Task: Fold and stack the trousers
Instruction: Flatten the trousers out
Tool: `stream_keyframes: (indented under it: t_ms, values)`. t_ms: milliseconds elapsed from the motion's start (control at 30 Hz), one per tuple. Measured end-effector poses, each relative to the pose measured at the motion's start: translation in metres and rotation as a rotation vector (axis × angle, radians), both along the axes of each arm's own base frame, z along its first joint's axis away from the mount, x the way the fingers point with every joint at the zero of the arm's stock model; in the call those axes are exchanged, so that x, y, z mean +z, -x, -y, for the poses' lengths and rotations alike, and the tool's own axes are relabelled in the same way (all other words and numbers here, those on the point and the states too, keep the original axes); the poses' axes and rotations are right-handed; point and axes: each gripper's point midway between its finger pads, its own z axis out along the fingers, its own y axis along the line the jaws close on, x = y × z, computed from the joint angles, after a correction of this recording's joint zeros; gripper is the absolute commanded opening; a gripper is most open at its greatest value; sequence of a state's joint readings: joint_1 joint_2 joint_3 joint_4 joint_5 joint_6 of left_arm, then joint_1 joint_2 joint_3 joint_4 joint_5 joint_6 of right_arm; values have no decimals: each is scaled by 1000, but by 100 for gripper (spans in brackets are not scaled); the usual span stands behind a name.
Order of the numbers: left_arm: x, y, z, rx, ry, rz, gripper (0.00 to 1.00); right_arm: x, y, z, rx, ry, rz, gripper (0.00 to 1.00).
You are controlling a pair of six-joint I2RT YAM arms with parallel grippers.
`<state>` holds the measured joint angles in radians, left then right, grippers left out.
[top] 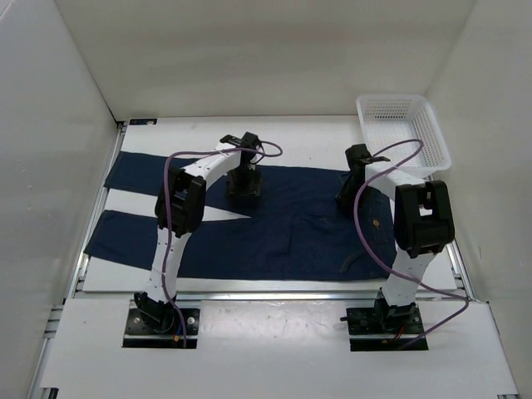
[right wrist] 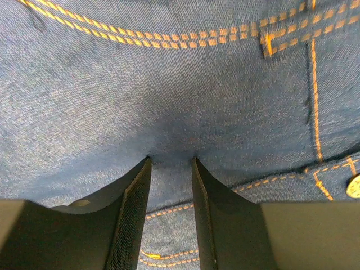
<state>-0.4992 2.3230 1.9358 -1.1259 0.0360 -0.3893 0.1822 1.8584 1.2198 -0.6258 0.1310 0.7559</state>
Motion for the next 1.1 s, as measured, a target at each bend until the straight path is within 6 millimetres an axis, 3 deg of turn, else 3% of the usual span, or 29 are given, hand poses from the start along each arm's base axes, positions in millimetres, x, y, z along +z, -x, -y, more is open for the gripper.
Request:
stream_keyframes:
  t_ms: [133,233,300,400,467,533,600,667,733,833,1100]
  values:
    - [3,2,-18,25,-42,-9,75,8,1,-7,22,25,30,45]
    - [20,-4,-11,4,-40,19,75,36,9,-6,13,35,108,45]
    - [45,-17,12,-26,10,88,75,65,18,-6,9,29,196,45]
    - [93,-38,64,-90,147,230,75,101,36,-6,5,14,317,42]
    - [116,-39,97,-138,234,281,74,106,54,-7,23,5,348,37]
    - [125,-31,128,-185,313,292,74,94,77,-11,53,2,327,34]
    - [118,-20,155,-225,372,266,74,71,102,-14,83,8,255,34]
    - [99,-7,178,-259,404,215,74,47,125,-15,106,20,177,33]
    - [69,3,196,-280,414,154,74,30,141,-15,114,27,117,33]
    - [17,21,202,-281,381,44,74,13,152,-16,114,42,53,33]
    - [15,18,197,-227,399,2,74,-5,188,-47,207,30,3,33]
